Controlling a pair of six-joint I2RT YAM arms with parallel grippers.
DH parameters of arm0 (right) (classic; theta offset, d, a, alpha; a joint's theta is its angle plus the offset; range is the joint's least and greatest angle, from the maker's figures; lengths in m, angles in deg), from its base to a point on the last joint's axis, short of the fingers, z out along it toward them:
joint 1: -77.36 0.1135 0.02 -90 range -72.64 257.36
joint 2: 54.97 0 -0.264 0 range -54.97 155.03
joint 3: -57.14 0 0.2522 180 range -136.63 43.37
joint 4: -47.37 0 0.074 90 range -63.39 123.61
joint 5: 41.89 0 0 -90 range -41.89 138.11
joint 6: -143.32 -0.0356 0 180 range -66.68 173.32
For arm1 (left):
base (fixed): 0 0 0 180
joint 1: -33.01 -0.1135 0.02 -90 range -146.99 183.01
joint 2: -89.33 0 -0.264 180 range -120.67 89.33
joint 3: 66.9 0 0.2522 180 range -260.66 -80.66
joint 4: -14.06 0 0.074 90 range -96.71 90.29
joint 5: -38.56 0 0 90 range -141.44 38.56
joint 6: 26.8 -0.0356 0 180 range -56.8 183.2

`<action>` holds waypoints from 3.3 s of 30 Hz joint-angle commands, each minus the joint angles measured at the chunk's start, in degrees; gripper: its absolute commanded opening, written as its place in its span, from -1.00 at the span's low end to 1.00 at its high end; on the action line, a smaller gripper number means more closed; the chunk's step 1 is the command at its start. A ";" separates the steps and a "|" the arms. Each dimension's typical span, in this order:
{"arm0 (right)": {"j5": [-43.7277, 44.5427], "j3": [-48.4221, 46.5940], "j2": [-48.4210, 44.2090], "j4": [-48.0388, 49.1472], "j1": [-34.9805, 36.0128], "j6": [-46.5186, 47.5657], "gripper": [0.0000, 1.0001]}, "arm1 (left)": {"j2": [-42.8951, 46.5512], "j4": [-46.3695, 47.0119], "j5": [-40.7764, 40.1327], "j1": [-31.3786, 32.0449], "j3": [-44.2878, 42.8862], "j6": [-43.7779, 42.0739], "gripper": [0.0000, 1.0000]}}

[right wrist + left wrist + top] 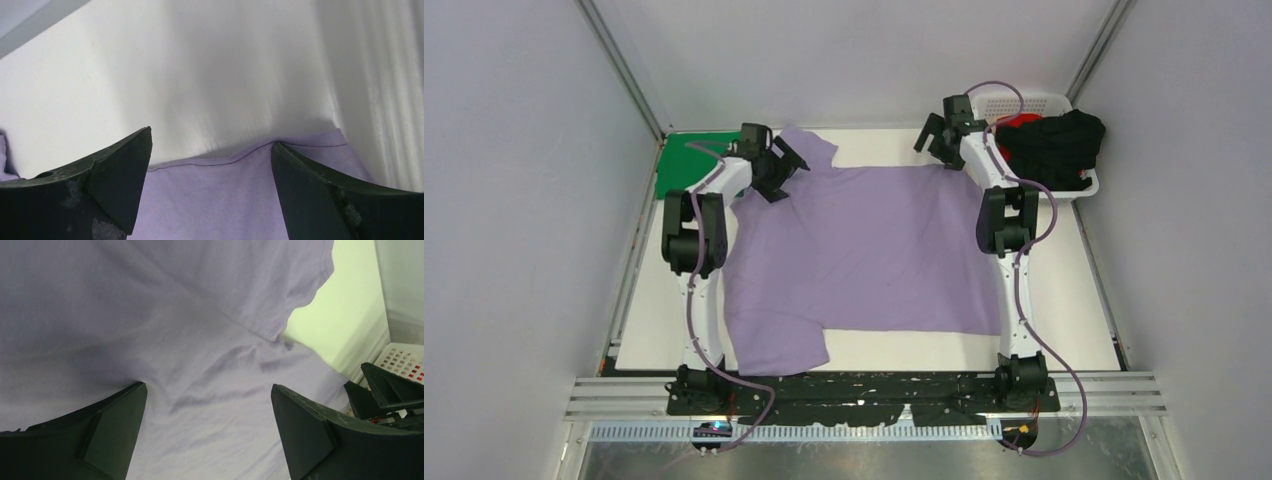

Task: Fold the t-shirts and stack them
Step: Flatten out the tshirt, then grab the side of the flattened tshirt closest away from the robot with both arms

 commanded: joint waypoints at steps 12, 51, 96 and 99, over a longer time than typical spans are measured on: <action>-0.98 14.45 -23.08 7.96 2.69 9.86 0.91 | 10.80 -14.54 -0.81 0.96 -10.33 -19.25 0.99; 5.32 90.28 -77.66 18.36 1.55 2.95 0.91 | 78.23 -29.99 -17.27 36.12 73.89 3.88 0.20; 12.96 119.41 -111.40 -2.70 0.53 -24.20 0.36 | 72.80 -36.67 -6.95 36.11 66.58 -4.33 -1.00; 13.95 118.81 -108.76 -0.66 0.51 -23.51 0.21 | 73.01 -37.39 -6.68 36.11 66.81 -4.05 -1.00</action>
